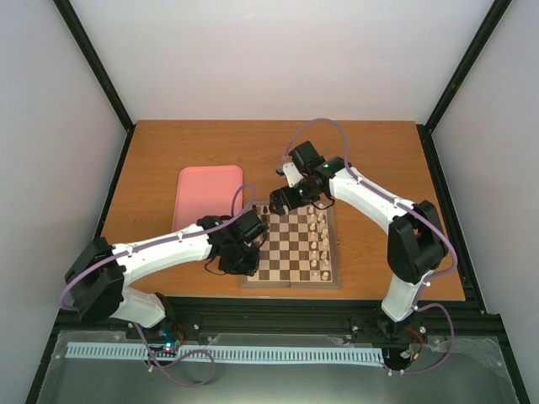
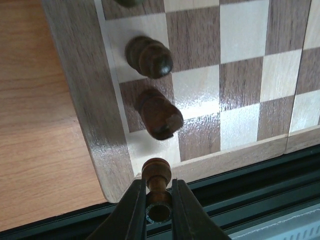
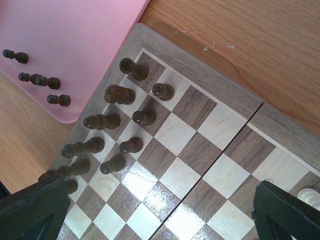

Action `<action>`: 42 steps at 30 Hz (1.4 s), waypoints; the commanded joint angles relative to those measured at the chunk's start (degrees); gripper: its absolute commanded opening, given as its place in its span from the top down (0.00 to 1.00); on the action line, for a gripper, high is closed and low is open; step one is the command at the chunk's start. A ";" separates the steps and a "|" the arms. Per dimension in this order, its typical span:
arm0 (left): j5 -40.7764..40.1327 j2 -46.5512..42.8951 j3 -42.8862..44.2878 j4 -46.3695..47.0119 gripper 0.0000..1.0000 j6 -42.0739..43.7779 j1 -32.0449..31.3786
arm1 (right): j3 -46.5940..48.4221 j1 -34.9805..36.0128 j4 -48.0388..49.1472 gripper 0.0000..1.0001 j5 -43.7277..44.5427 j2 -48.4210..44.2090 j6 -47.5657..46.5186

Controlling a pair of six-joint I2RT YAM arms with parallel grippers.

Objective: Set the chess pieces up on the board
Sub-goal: Place the chess piece on the chessboard.

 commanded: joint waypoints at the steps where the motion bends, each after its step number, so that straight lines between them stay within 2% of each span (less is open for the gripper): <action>1: 0.69 -0.91 -0.21 1.55 0.99 -0.87 -1.97 | -0.30 -0.42 1.46 0.00 -0.65 -0.06 0.80; 21: -1.34 2.66 0.40 1.08 0.97 -0.33 -2.13 | -0.84 -0.40 1.64 0.00 -0.56 -0.31 0.48; 25: -1.27 3.09 0.42 1.68 0.92 -0.32 -2.10 | -0.77 -0.40 1.55 0.00 -0.50 -0.26 0.31; 30: -1.31 3.11 0.05 2.13 0.79 -0.46 -2.14 | -0.93 -0.40 1.55 0.00 -0.47 -0.26 0.31; 42: -1.25 1.29 -0.01 1.83 0.66 -0.17 -2.14 | -1.16 -0.40 1.64 0.00 -0.57 -0.57 0.57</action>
